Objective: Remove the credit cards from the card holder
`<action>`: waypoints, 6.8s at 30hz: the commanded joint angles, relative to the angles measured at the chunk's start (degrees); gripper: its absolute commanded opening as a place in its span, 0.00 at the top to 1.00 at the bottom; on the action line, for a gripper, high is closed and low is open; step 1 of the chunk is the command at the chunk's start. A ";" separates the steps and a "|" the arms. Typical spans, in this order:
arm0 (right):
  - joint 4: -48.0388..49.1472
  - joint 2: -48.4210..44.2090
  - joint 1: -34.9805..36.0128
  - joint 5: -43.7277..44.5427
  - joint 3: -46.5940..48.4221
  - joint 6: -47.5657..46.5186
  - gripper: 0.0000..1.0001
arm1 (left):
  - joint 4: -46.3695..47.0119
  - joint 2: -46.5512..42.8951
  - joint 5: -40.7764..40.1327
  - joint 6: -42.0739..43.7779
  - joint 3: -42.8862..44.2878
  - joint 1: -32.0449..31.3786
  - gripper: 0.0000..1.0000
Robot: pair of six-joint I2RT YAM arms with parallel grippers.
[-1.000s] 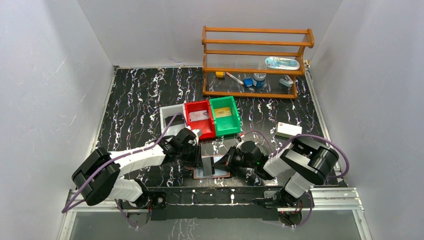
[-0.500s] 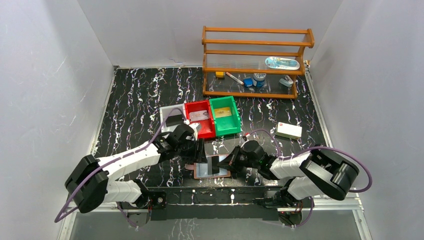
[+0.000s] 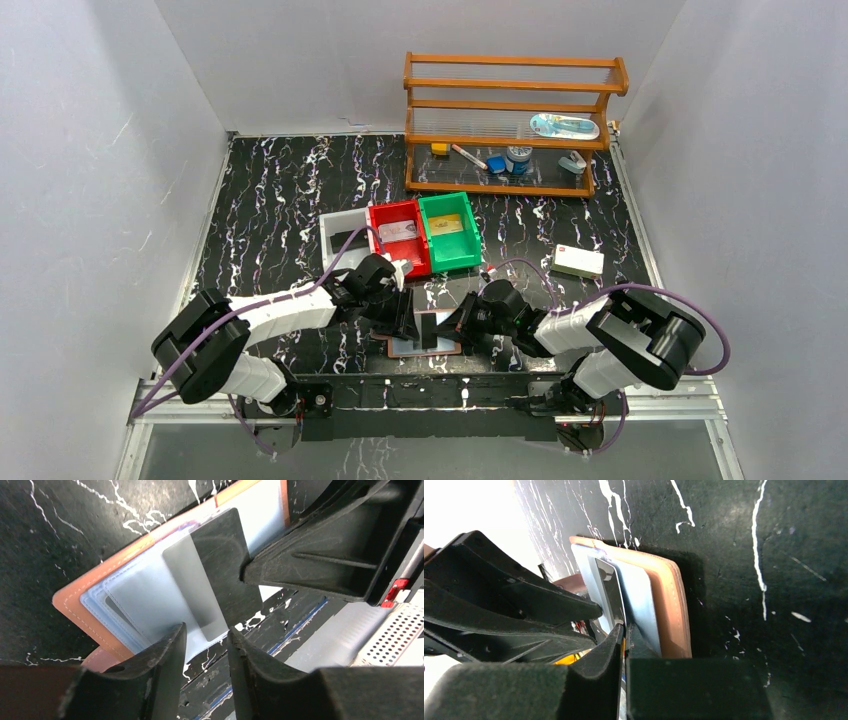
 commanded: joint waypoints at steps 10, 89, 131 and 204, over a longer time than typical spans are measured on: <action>6.99 4.62 -0.35 -2.00 0.36 0.52 0.78 | -3.06 0.83 -2.09 1.56 -3.41 -0.13 0.72; 17.52 -16.44 -1.90 -4.41 -3.16 -8.48 1.00 | 26.66 -21.12 26.75 -14.50 -14.78 20.81 0.31; 38.70 -7.94 -1.90 -8.63 -4.53 -3.63 1.00 | 48.09 -15.83 33.84 -25.01 -14.19 15.72 0.79; -2.60 -42.76 -1.90 15.77 -11.34 -5.02 0.02 | -9.94 -8.72 -24.72 92.43 15.27 20.32 1.00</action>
